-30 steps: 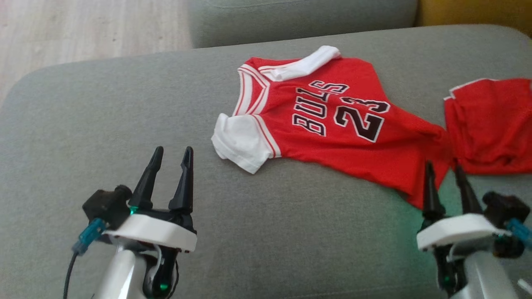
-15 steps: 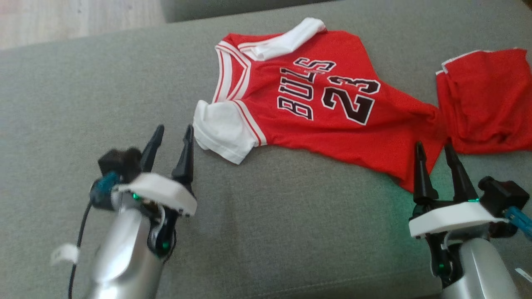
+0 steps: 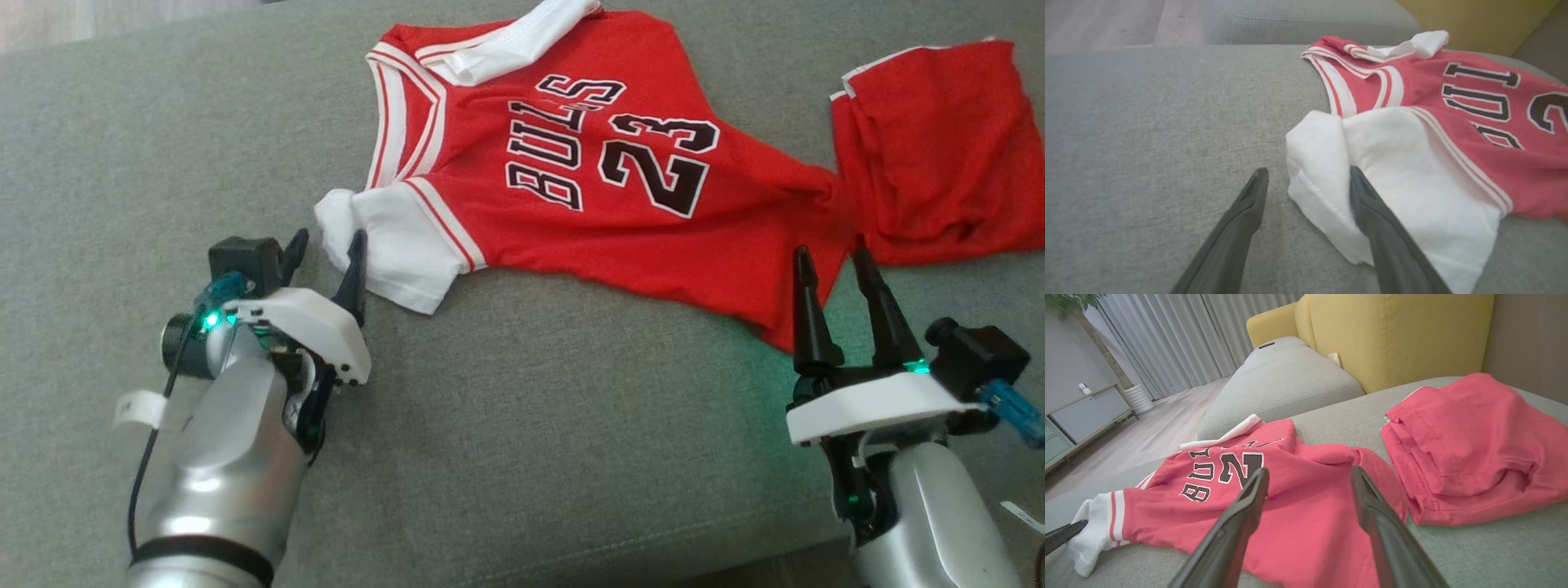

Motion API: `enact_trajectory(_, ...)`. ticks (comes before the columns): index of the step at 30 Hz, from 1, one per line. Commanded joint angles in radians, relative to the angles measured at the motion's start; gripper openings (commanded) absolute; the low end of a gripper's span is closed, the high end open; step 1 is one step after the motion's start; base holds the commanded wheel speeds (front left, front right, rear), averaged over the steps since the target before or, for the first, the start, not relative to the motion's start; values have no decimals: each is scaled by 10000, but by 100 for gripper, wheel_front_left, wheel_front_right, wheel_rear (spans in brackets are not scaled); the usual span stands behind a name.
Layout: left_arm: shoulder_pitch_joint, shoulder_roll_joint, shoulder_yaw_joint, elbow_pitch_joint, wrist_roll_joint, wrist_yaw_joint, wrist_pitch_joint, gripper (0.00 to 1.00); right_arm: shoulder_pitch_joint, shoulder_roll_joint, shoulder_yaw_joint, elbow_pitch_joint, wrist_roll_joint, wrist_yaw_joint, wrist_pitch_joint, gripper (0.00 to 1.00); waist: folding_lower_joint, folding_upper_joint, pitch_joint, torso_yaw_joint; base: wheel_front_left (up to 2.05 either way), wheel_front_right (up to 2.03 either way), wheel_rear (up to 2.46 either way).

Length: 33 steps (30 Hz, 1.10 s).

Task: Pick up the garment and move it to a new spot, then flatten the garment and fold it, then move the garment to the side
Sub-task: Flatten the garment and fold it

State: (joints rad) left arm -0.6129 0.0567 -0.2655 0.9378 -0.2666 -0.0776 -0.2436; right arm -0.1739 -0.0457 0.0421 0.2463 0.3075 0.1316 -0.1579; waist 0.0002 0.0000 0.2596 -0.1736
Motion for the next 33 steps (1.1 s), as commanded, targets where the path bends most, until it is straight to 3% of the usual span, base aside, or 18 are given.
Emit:
enact_trajectory(1,-441,277,230,-139,39,93,-41,100,-255,-46,260,-349,59,-9,3,100,-2,0,20,-32,0,0,0)
enact_trajectory(11,-983,284,62,1076,144,166,-151,100,-286,-45,419,-239,52,-9,29,100,-2,0,-33,-114,0,0,0)
enact_trajectory(12,-996,273,72,1074,128,161,-160,91,-277,-45,415,-219,37,-9,32,100,-2,0,-64,-104,0,0,0)
enact_trajectory(13,-996,266,97,1021,108,162,-168,33,-262,-45,411,-197,32,-9,35,100,-2,0,-107,-90,0,0,0)
enact_trajectory(14,-974,265,148,849,87,173,-172,0,-229,-45,413,-160,39,-9,60,100,-2,0,-158,-70,0,0,0)
enact_trajectory(24,628,250,914,-1823,-8,249,-179,0,283,-45,-377,1211,-385,-9,545,100,-2,0,-818,448,0,0,0)
enact_trajectory(33,2000,81,1235,-3495,13,247,-180,0,367,-45,-673,2626,-6,-9,1282,100,-2,0,-1209,996,0,0,0)
